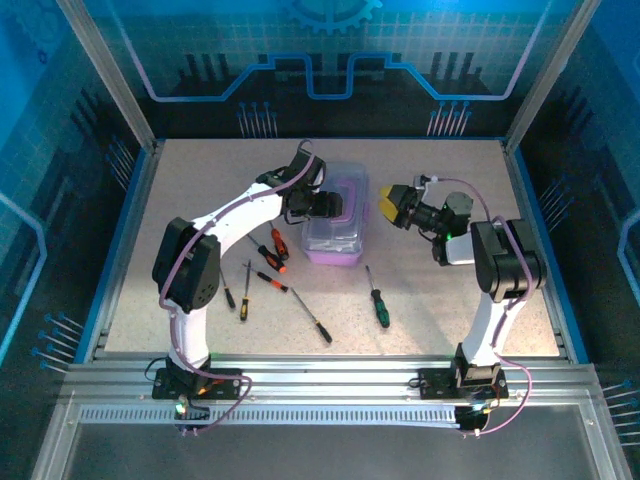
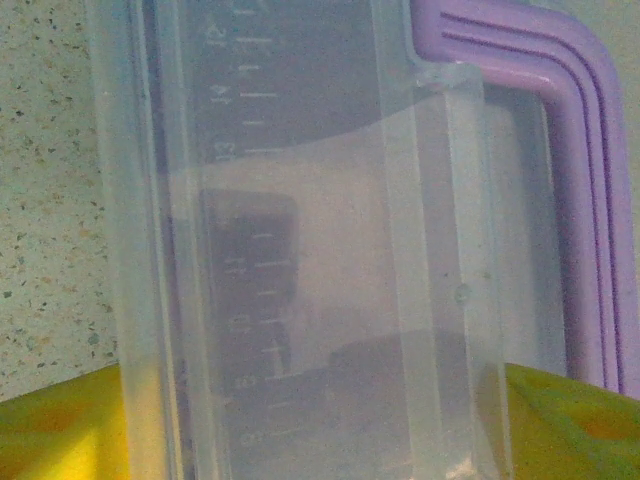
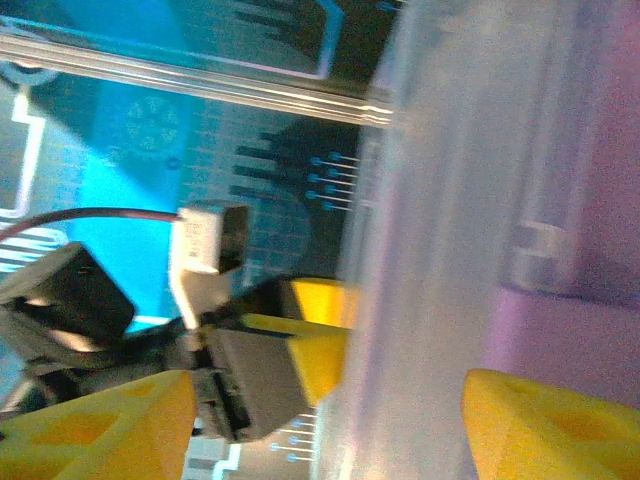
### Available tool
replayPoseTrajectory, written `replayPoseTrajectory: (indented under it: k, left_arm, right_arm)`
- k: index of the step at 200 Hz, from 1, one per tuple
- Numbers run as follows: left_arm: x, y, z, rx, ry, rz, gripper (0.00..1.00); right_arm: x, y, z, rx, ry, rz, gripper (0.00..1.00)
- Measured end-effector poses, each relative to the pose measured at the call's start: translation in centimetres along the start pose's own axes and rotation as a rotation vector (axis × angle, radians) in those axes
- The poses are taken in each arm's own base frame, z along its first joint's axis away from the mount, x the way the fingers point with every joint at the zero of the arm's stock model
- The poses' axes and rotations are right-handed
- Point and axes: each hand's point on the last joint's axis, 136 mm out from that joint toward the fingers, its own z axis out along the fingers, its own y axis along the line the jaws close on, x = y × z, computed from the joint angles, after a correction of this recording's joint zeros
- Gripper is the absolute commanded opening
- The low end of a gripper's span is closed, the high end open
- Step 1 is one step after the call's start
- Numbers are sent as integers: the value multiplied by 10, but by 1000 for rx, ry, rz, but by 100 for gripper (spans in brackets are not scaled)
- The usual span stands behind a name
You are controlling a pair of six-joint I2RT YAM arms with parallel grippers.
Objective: Pack the tool kit
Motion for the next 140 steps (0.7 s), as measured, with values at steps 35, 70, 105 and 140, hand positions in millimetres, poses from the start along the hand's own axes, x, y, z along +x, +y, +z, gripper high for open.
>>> replayPoseTrajectory:
  k: [35, 70, 105, 140]
  left_arm:
    - [-1, 1, -2, 36, -20, 18, 71]
    - [-3, 0, -2, 66, -19, 55, 70]
    - [-3, -2, -2, 99, -10, 80, 69]
    - [-4, -1, -3, 114, 0, 92, 69]
  right_arm:
    - [15, -26, 0, 110, 49, -39, 80]
    - [25, -40, 7, 112, 98, -42, 81]
    - [34, -58, 22, 65, 133, 21, 81]
    - [39, -57, 29, 32, 142, 58, 79]
